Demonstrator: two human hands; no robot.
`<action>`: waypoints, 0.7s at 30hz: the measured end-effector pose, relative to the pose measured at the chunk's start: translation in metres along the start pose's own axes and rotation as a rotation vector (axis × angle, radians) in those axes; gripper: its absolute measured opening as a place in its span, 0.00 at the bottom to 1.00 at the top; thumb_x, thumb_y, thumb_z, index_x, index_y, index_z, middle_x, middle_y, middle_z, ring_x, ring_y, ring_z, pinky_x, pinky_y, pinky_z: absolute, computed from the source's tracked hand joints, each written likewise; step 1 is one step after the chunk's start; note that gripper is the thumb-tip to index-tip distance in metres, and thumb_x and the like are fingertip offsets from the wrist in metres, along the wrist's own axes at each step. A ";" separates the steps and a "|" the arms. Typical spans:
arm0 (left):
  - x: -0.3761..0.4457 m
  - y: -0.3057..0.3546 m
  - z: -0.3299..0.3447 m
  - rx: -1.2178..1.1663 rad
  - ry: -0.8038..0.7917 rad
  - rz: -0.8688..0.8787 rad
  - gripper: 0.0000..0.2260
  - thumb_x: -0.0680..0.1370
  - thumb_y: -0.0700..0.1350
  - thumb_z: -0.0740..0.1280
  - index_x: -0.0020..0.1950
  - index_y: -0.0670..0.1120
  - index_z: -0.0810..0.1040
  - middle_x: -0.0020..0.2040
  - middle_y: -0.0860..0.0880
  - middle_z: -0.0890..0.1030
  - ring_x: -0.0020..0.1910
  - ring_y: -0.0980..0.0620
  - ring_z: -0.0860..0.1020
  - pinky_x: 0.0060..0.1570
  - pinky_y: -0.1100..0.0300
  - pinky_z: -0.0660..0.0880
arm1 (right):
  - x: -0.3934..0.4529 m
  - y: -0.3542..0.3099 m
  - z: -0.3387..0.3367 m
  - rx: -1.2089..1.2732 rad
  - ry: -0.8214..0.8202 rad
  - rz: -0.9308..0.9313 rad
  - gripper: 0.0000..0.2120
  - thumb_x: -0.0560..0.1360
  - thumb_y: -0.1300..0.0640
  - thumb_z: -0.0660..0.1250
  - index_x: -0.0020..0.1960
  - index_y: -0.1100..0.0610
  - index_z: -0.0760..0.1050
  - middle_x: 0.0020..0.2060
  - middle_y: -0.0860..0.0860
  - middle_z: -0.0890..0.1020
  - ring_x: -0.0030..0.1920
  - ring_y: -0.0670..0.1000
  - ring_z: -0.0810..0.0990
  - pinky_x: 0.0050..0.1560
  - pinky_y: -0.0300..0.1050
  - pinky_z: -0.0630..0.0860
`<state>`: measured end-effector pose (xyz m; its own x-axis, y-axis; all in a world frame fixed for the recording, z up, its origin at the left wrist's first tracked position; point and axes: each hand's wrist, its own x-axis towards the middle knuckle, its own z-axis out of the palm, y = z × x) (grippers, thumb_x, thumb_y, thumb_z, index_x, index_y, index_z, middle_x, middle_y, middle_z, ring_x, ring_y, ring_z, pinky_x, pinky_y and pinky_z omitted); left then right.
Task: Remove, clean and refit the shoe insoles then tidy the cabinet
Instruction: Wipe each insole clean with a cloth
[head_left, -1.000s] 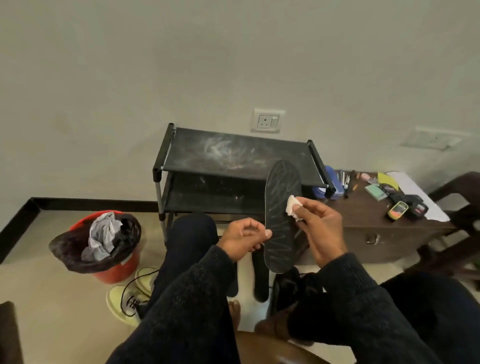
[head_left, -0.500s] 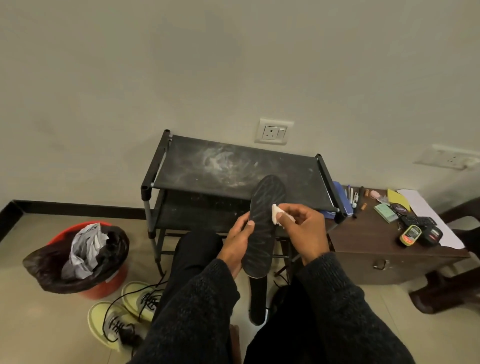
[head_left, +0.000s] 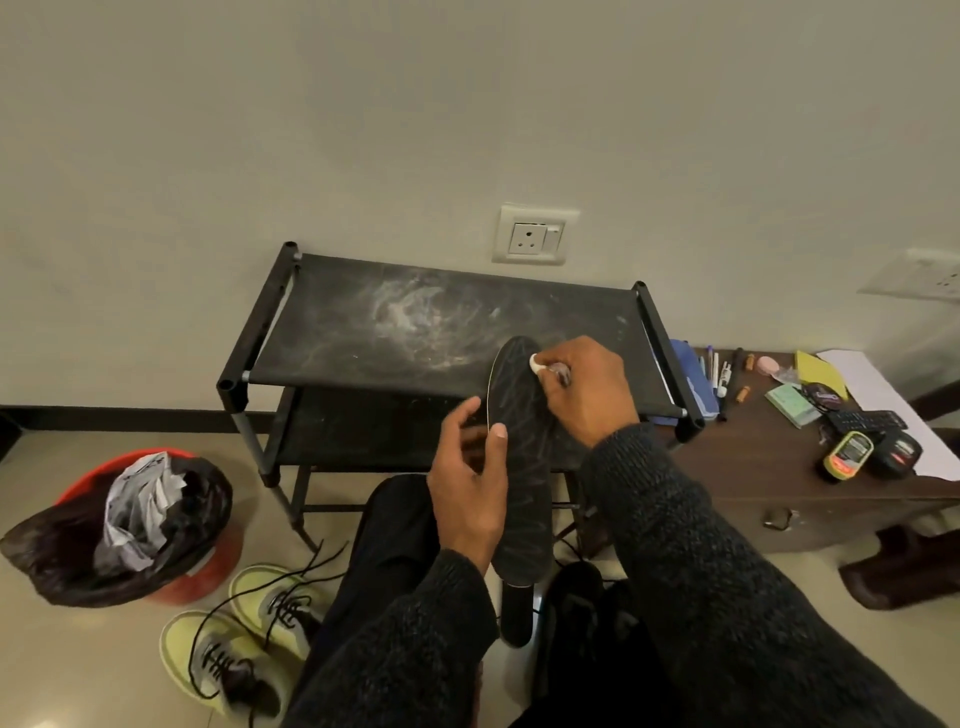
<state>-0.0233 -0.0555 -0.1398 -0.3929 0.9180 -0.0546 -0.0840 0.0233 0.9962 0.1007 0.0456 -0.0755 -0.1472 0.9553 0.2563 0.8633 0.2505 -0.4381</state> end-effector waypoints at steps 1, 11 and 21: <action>0.004 0.003 0.000 0.070 0.040 0.098 0.16 0.81 0.49 0.69 0.69 0.55 0.74 0.51 0.56 0.81 0.50 0.61 0.80 0.51 0.65 0.78 | -0.001 0.000 0.001 0.004 0.006 -0.018 0.09 0.77 0.58 0.71 0.56 0.57 0.85 0.52 0.54 0.86 0.53 0.53 0.83 0.55 0.41 0.76; 0.056 0.019 -0.014 0.318 -0.025 0.133 0.11 0.77 0.47 0.74 0.58 0.49 0.84 0.48 0.55 0.85 0.45 0.62 0.84 0.48 0.60 0.83 | -0.001 0.001 0.004 0.009 0.000 -0.029 0.09 0.78 0.60 0.71 0.57 0.57 0.85 0.53 0.54 0.85 0.54 0.52 0.83 0.55 0.38 0.74; 0.050 0.007 -0.007 0.230 -0.010 0.154 0.15 0.77 0.44 0.74 0.64 0.46 0.82 0.55 0.53 0.85 0.51 0.65 0.82 0.52 0.68 0.79 | 0.006 -0.003 0.011 -0.052 -0.019 -0.002 0.12 0.76 0.59 0.72 0.59 0.58 0.84 0.55 0.56 0.83 0.56 0.56 0.81 0.56 0.43 0.75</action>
<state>-0.0496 -0.0119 -0.1362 -0.3755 0.9216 0.0985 0.1870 -0.0287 0.9819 0.0918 0.0527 -0.0824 -0.1579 0.9577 0.2408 0.8869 0.2447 -0.3918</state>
